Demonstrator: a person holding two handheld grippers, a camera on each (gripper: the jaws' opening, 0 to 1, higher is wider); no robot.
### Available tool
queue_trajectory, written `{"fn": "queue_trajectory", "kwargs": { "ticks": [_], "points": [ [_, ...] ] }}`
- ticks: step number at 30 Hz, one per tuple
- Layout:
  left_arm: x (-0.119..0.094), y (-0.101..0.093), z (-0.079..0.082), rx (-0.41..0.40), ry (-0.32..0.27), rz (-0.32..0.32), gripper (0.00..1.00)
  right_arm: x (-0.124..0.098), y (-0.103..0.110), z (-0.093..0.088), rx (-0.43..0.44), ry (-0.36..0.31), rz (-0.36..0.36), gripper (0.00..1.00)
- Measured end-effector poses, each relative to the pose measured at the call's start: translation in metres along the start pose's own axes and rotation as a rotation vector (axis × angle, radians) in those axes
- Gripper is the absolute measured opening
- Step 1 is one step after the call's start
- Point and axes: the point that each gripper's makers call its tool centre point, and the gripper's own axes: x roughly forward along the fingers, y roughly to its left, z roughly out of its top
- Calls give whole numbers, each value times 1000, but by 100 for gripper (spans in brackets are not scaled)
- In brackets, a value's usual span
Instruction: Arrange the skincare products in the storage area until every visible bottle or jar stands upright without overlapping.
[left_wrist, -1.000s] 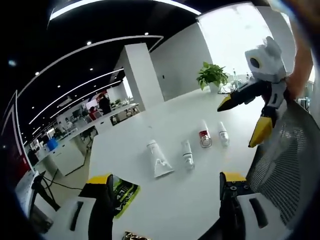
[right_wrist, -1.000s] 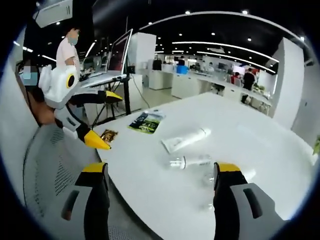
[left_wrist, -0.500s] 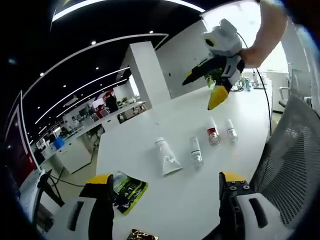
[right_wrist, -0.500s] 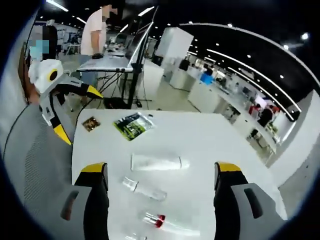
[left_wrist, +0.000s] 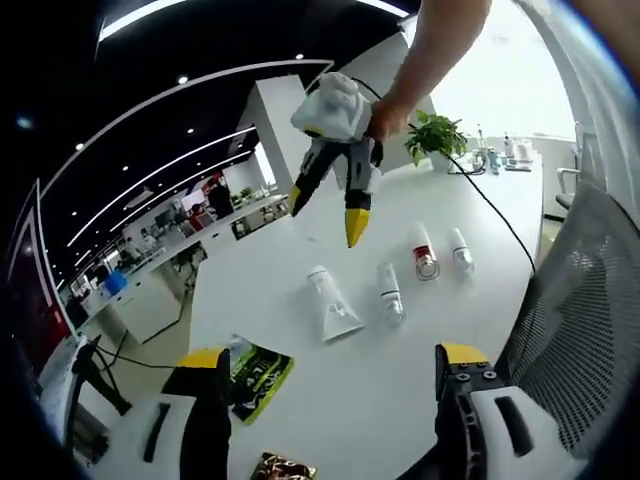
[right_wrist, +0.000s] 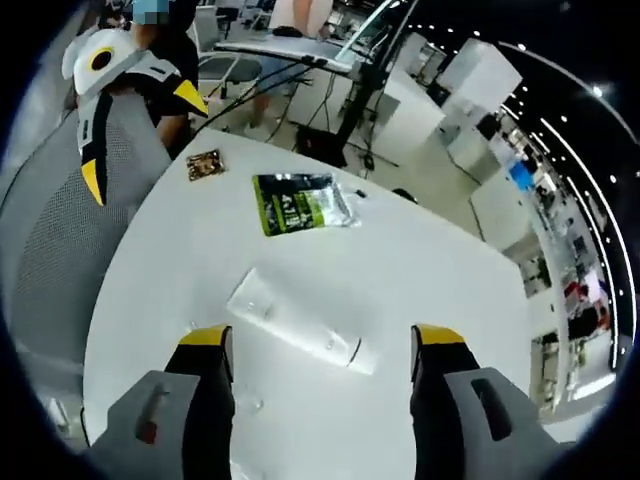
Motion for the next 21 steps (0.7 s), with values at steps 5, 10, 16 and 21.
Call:
{"fn": "queue_trajectory", "kwargs": {
  "ticks": [5, 10, 16, 21],
  "points": [
    [3, -2, -9, 1, 44, -19, 85, 32, -2, -8, -65, 53, 125, 67],
    [4, -2, -12, -10, 58, -20, 85, 60, -11, -18, -172, 127, 188, 59],
    [6, -3, -16, -12, 77, -21, 84, 78, -23, -21, -253, 175, 250, 56],
    [6, -4, -18, -7, 88, -24, 82, 84, -10, -37, -348, 242, 375, 54]
  ]
}}
